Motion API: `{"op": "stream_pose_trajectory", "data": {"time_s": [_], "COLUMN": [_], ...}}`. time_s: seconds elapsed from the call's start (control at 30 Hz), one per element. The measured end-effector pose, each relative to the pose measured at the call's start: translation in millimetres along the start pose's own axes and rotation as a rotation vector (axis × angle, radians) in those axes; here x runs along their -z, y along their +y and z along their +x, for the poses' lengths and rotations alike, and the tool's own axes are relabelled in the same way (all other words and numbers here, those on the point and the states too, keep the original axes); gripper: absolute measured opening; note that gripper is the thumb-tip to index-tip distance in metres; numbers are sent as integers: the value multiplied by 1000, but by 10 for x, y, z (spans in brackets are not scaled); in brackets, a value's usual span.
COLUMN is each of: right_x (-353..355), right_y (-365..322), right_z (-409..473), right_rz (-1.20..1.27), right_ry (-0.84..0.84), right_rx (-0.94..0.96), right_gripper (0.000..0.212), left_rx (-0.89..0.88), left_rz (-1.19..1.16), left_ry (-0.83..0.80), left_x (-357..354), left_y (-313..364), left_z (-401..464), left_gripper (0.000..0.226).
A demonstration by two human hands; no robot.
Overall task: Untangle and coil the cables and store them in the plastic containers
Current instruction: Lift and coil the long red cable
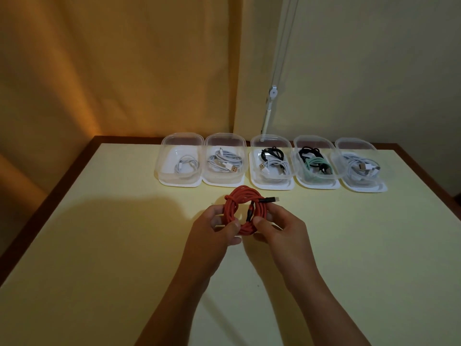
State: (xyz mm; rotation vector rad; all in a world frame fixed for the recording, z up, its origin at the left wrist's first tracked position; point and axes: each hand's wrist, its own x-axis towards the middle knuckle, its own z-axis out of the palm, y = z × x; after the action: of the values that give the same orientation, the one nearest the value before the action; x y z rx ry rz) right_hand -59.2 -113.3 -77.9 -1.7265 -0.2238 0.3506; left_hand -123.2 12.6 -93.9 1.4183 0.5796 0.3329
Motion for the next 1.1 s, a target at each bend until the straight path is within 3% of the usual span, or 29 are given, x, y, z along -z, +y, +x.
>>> {"op": "stream_pose_trajectory", "data": {"time_s": [0.37,0.7,0.87,1.1], "right_x": [-92,-585,-900,-1436], "right_y": [-17,-510,-798,-963], "right_z": [-50,429,854,1366], "right_rz": [106,126,-17,-403], "right_ry": [4,-114,-100,-127], "right_rx": [-50,-48,47,154], "right_gripper": [32,33,34,28], "left_rx": [-55,-174,-101,-34], "left_rz": [97,-10,-30,0], "left_ry": [0,209,327,344], "left_x": [67,520,773,1026], "left_y": [6,193,210,228], "left_z": [26,194,240,221], "left_gripper": [18,28,22,22]}}
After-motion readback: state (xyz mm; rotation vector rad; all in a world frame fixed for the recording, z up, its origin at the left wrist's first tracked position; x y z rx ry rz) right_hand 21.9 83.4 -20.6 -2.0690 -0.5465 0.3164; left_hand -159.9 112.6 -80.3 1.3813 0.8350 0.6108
